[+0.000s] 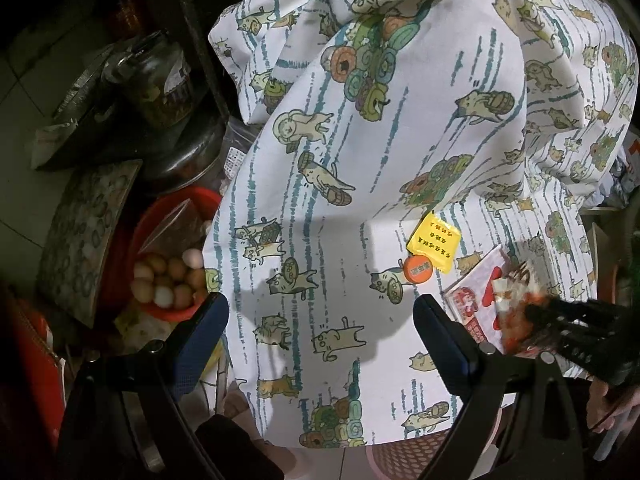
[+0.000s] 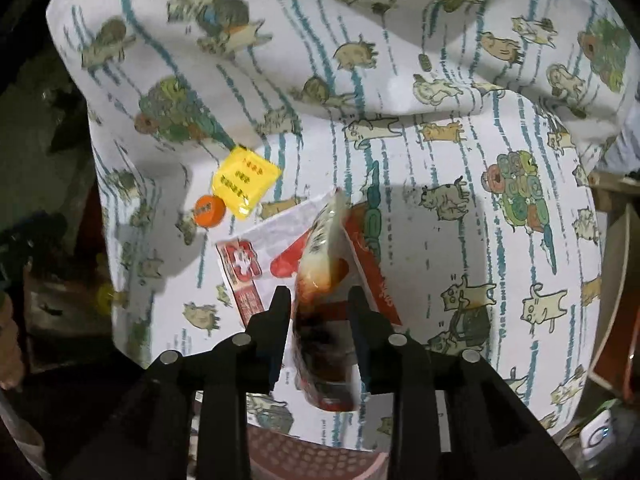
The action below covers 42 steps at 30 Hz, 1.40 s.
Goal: Collect trash
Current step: 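Grasp the orange bottle cap with the left tool while the right tool holds the wrapper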
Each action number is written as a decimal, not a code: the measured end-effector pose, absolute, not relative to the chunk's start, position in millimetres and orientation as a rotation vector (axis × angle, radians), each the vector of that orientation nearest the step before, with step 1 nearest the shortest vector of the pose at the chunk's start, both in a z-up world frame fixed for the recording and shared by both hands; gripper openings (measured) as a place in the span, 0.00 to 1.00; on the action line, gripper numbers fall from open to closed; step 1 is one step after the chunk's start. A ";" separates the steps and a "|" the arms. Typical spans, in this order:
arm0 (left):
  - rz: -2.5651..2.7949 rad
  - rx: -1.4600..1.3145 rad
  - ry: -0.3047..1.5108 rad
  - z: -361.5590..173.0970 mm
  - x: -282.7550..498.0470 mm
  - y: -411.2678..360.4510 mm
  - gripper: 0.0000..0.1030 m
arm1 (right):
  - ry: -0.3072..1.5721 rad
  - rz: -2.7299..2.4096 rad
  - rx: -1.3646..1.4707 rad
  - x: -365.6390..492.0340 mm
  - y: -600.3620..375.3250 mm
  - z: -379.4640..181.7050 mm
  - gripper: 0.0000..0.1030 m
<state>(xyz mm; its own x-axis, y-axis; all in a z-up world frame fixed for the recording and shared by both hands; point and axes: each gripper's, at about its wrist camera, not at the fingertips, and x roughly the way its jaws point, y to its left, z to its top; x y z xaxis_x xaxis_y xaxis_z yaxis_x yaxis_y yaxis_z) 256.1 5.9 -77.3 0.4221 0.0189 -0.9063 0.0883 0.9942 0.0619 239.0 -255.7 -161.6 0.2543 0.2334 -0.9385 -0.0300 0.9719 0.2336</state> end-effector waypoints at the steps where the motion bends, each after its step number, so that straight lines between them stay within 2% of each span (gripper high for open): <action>1: -0.045 0.104 1.134 -77.0 256.1 5.8 0.90 | 1.316 0.179 0.167 238.6 -253.1 -164.7 0.31; 5: -0.069 0.075 1.154 -81.6 258.9 4.2 0.90 | 1.337 0.159 0.106 236.0 -242.5 -173.1 0.28; 11: -0.126 -0.029 1.226 -96.3 275.4 -6.6 0.88 | 1.296 0.175 0.146 230.7 -246.9 -156.3 0.23; 13: -0.155 -0.042 1.240 -101.4 279.9 -15.9 0.74 | 1.257 0.160 0.163 227.3 -253.7 -145.5 0.23; 17: -0.201 -0.051 1.288 -118.5 288.7 -38.9 0.61 | 1.171 0.102 0.173 223.2 -272.7 -124.9 0.23; 19: -0.203 -0.034 1.302 -128.5 292.0 -48.5 0.51 | 1.137 0.070 0.171 224.3 -281.4 -117.1 0.23; 24: -0.176 -0.065 1.312 -151.5 302.5 -56.9 0.47 | 1.127 0.074 0.160 228.8 -296.0 -109.7 0.23; 27: -0.178 -0.100 1.349 -165.7 309.4 -56.3 0.39 | 1.121 0.081 0.153 228.6 -301.5 -106.7 0.23; 30: -0.173 -0.083 1.360 -174.2 312.6 -60.6 0.37 | 1.120 0.087 0.158 228.1 -306.7 -105.4 0.23; 33: -0.178 -0.070 1.373 -181.7 314.3 -63.4 0.29 | 1.146 0.081 0.140 230.0 -312.2 -107.1 0.23; 42: -0.162 -0.027 1.345 -188.2 314.1 -73.8 0.27 | 1.142 0.072 0.185 230.6 -322.9 -103.0 0.23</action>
